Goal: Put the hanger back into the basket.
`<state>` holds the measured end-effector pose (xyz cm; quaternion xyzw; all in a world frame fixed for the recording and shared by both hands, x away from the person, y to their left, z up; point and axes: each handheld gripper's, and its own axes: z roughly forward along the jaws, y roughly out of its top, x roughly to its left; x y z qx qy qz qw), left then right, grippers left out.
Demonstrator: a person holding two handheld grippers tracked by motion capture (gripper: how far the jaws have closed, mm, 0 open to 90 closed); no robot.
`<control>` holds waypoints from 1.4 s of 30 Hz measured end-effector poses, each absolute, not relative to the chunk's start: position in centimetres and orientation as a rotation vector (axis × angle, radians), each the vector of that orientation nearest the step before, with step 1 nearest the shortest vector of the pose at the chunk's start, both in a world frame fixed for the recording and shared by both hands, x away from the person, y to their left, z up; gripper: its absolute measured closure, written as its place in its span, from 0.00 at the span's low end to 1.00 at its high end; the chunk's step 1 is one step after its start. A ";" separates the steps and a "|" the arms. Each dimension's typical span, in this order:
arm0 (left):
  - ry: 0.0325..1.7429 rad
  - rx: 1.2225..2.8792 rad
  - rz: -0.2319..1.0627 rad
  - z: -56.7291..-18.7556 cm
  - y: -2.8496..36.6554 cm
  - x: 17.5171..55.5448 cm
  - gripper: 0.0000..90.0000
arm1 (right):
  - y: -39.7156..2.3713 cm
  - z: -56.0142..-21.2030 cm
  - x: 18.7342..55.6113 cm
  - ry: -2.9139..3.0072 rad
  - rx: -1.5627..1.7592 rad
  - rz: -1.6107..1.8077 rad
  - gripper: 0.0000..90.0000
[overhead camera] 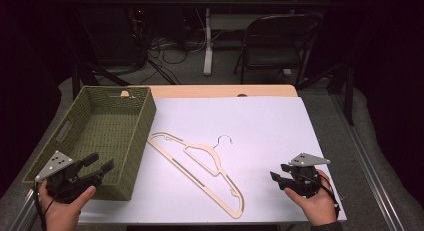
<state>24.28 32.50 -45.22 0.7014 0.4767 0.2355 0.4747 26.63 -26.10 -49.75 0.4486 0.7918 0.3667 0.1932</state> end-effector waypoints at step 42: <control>1.037 1.782 0.517 -44.2 28.1 23.9 0.41 | -18.1 -49.2 29.4 2.486 1.205 0.931 0.70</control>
